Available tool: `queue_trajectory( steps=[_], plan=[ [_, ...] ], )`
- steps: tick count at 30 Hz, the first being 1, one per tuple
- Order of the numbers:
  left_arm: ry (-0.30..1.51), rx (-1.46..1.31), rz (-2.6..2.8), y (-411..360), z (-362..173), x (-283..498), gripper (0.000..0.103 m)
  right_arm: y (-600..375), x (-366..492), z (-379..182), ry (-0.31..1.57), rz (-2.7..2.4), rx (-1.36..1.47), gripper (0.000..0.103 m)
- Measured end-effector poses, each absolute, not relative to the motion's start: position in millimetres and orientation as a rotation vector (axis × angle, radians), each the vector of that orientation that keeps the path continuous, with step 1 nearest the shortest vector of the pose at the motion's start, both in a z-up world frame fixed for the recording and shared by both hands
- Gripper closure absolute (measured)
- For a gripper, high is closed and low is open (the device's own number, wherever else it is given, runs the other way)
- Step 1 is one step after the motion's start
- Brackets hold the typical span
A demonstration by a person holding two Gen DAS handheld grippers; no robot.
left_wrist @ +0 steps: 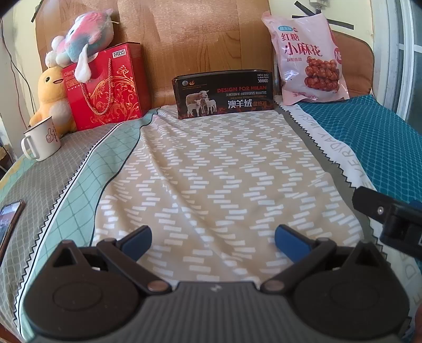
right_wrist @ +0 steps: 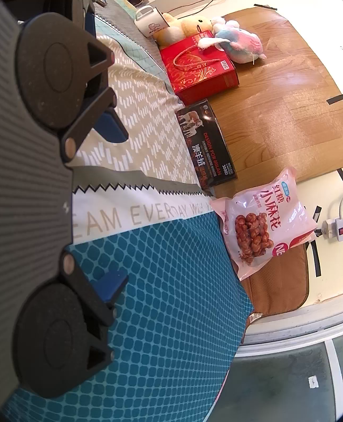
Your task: Organize snacks
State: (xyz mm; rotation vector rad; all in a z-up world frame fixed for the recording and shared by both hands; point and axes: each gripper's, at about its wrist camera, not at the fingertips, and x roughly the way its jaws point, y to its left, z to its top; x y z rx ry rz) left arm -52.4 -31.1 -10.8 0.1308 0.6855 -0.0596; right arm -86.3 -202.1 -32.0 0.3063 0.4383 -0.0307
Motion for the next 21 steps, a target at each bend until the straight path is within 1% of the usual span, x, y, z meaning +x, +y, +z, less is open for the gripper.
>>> queue_trajectory(
  steps=[8, 15, 21],
  plan=[
    [0.692, 0.110, -0.053, -27, -11, -52, 0.000, -200, -87, -32, 0.439, -0.028, 0.306, 0.000],
    [0.724, 0.035, -0.076, -16, -12, -46, 0.000, -199, -87, -32, 0.444, -0.026, 0.306, 0.000],
    [0.720, 0.042, -0.075, -18, -12, -48, 0.000, -199, -87, -33, 0.444, -0.024, 0.306, 0.000]
  ],
)
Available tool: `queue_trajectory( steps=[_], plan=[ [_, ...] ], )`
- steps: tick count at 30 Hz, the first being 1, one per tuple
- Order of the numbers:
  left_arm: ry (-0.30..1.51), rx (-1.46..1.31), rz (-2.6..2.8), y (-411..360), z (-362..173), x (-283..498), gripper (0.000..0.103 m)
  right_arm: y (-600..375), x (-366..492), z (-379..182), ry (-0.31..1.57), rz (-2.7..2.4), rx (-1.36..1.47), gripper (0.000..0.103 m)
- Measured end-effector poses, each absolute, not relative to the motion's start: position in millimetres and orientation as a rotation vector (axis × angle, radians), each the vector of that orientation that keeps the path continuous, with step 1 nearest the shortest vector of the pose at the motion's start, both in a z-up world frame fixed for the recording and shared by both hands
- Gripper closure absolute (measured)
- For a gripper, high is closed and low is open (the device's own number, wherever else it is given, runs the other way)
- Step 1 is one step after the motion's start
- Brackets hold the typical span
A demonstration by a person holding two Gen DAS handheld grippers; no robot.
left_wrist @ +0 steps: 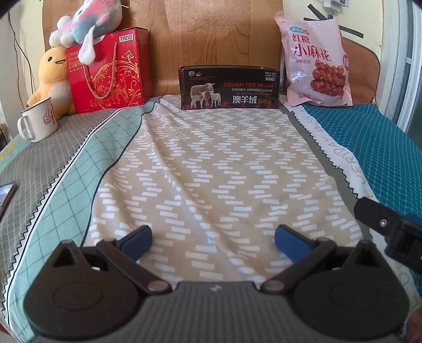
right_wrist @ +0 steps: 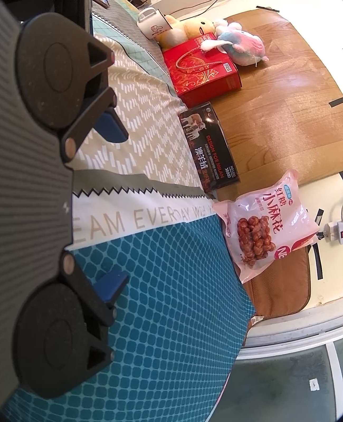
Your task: Organize snacks
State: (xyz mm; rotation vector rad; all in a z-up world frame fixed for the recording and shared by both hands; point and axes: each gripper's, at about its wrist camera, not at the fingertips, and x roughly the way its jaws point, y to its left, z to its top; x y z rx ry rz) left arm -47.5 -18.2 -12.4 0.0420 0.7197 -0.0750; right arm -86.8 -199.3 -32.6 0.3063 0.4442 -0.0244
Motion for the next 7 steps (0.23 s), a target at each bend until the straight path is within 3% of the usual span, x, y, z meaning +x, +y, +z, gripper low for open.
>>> queue_trajectory(
  steps=[7],
  plan=[
    [0.674, 0.069, -0.076, -20.6, -8.1, -52.6, 0.000, -198.1, -87.2, -32.2, 0.433, -0.024, 0.300, 0.000]
  ],
)
